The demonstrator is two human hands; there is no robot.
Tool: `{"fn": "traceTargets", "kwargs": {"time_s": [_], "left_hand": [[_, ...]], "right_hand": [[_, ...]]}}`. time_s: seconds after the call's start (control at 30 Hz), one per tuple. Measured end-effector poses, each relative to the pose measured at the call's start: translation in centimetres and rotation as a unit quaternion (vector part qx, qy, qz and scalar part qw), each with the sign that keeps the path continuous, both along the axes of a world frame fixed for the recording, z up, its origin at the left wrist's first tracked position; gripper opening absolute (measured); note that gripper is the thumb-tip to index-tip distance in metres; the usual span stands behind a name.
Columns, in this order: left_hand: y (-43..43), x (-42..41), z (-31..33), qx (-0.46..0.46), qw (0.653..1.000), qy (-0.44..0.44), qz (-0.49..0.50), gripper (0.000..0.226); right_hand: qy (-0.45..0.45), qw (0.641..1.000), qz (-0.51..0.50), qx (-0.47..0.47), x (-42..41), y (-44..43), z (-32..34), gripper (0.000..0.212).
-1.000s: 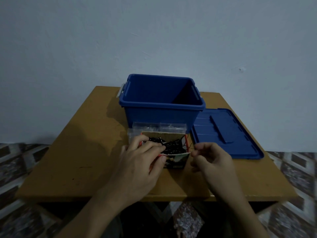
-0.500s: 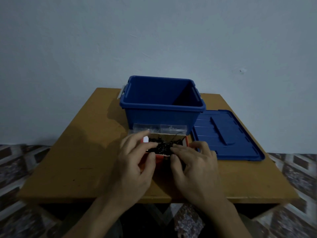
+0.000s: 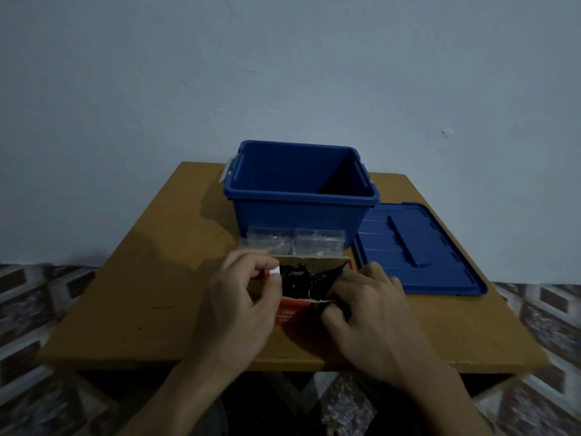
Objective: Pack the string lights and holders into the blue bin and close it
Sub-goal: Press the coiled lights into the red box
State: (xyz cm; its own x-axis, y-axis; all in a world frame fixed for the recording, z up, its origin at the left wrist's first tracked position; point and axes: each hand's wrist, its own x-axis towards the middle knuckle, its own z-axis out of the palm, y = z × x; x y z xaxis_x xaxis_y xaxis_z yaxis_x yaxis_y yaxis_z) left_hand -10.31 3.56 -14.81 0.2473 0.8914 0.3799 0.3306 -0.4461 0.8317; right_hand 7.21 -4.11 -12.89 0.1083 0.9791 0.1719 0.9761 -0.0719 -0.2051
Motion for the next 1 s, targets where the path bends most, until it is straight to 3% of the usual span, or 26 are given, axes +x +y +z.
{"fn": "traceTargets", "kwargs": {"time_s": [0.13, 0.3, 0.53, 0.8, 1.0], "left_hand": [[0.1, 0.0, 0.2, -0.078, 0.997, -0.024, 0.018, 0.008], [0.4, 0.3, 0.2, -0.194, 0.975, -0.097, 0.042, 0.004], [1.3, 0.4, 0.2, -0.292, 0.950, -0.103, 0.029, 0.022], [1.9, 0.7, 0.2, -0.292, 0.952, -0.092, 0.017, 0.019], [2.2, 0.5, 0.7, -0.307, 0.948, -0.077, 0.034, 0.027]], "right_hand": [[0.098, 0.992, 0.015, 0.084, 0.7, -1.0, -0.8, 0.050], [0.312, 0.923, -0.045, 0.219, 1.3, -1.3, -1.6, 0.025], [0.551, 0.818, -0.137, 0.093, 2.1, 0.2, -1.5, 0.012], [0.639, 0.743, -0.193, 0.046, 2.1, 2.1, -1.0, 0.012], [0.608, 0.775, -0.174, 0.005, 2.1, 1.7, -0.3, 0.019]]}}
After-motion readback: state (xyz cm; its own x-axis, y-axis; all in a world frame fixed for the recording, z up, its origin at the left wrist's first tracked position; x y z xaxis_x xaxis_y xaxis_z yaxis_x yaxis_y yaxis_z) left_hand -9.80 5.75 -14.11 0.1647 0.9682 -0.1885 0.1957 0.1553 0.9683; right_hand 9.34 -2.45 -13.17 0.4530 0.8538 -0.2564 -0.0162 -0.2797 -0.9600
